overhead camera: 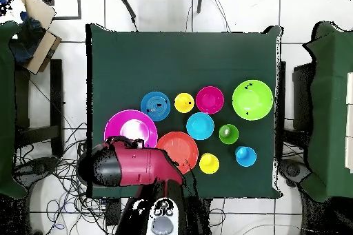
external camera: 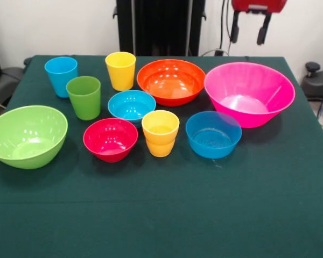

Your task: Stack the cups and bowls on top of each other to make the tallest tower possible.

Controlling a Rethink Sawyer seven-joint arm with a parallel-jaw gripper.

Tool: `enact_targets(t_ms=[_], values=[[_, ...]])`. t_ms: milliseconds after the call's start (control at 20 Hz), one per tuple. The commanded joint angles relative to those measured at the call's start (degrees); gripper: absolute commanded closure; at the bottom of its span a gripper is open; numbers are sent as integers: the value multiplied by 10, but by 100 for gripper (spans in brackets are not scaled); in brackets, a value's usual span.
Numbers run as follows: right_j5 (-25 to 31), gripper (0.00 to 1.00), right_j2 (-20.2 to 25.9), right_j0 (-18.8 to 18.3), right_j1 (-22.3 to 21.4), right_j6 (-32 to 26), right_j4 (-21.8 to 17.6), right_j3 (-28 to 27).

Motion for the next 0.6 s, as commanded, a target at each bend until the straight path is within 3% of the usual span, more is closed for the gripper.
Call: enact_targets(t_ms=[50, 200, 350, 600], values=[[-10, 0, 27, -16, 59, 73, 2, -23], [-24, 0, 38, -34, 67, 62, -1, -21], [4, 0, 4, -15, 76, 81, 3, -39], [78, 0, 14, -21, 33, 66, 14, -40]])
